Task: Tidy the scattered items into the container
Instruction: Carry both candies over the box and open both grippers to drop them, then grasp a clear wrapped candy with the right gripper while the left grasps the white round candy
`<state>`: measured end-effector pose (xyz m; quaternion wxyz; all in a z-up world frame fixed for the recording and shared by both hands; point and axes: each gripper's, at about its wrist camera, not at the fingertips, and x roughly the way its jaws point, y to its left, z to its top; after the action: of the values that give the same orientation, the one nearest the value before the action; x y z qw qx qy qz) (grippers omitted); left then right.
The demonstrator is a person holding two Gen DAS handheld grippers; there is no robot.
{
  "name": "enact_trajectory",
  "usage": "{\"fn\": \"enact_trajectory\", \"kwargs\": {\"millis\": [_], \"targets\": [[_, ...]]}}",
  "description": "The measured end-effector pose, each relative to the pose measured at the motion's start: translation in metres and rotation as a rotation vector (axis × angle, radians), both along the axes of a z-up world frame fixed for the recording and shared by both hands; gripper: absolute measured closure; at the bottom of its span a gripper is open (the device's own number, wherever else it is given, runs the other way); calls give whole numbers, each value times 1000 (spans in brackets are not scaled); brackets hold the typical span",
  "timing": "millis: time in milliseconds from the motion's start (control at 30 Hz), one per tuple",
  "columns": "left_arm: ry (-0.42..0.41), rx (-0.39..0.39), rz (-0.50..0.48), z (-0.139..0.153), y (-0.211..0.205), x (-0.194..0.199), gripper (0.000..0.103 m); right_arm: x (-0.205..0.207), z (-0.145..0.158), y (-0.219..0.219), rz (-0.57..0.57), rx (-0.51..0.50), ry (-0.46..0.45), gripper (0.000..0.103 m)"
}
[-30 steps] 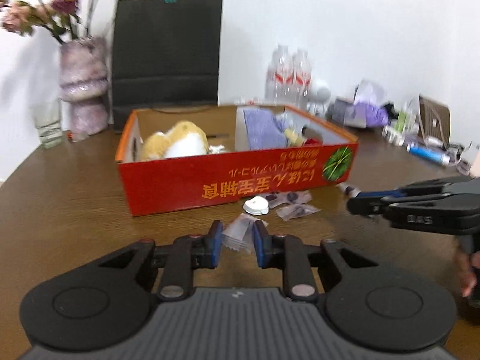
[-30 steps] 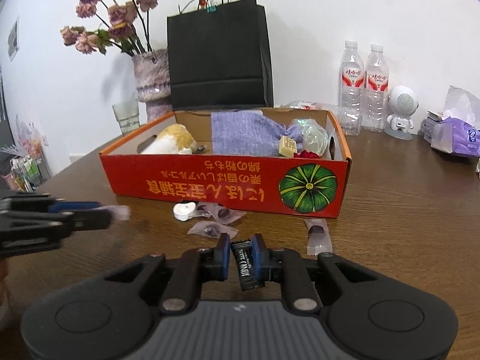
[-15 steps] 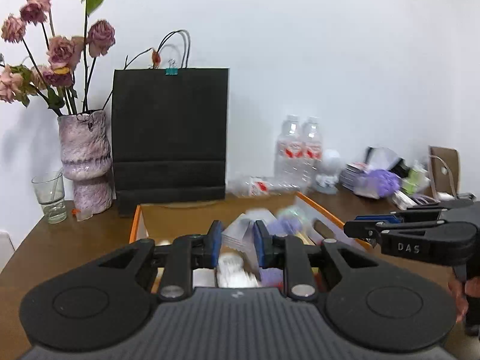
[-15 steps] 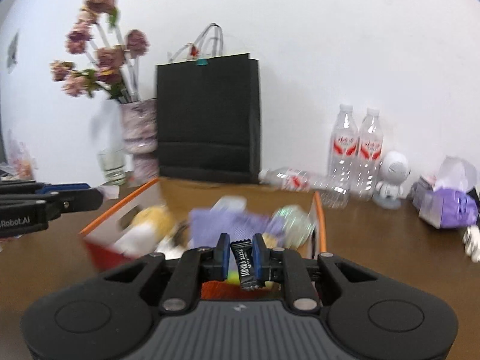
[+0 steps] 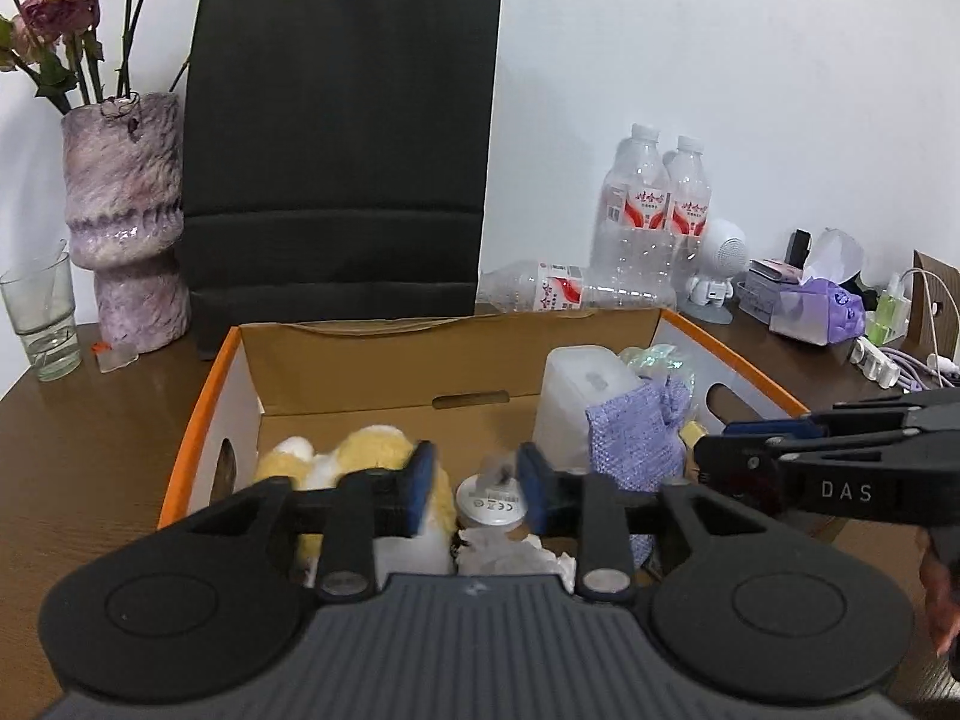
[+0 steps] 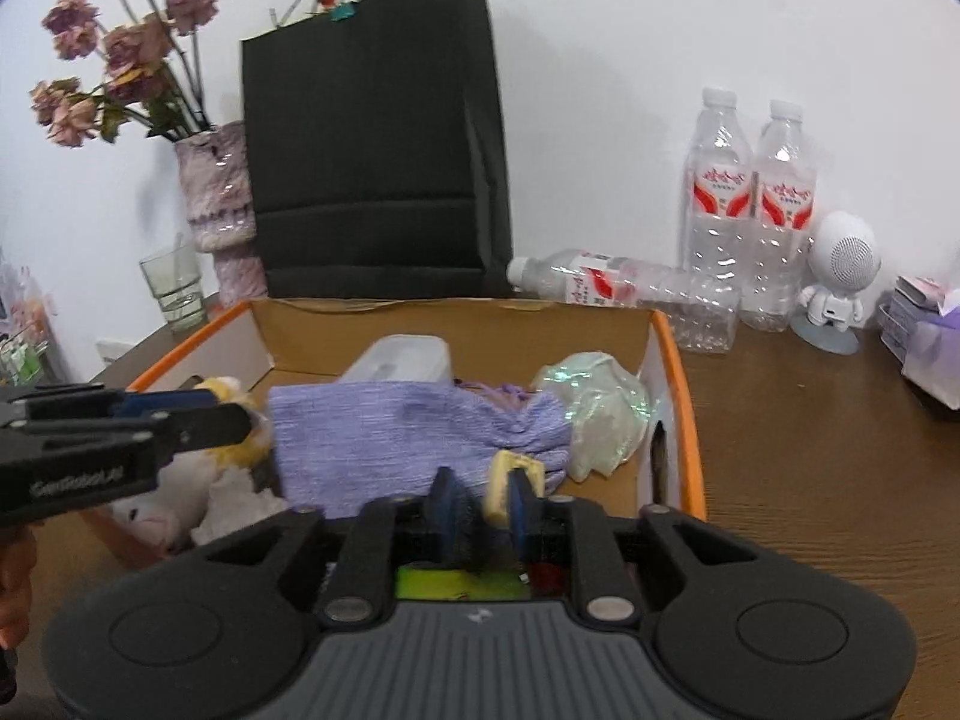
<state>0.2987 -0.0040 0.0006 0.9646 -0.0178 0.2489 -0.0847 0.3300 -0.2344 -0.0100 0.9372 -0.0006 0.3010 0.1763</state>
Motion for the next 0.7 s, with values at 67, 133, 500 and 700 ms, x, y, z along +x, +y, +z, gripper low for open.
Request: {"fn": "enact_trajectory", "kwargs": {"millis": [67,133,500,700], "targets": [[-26,-10,2,7,1,-10,26,-1,2,-7,-15,32,2,35],[-76,22,21,17,-1,-27,10,-11,13,-14,-4,68,-28,30],[-39,135,-73,-4,-11,-130,1,-117,16,-51,-54,-44,-112,14],[97,111,-46,-36,-30,-102,38,-103,-26,-43,-87,-88,40,44]]}}
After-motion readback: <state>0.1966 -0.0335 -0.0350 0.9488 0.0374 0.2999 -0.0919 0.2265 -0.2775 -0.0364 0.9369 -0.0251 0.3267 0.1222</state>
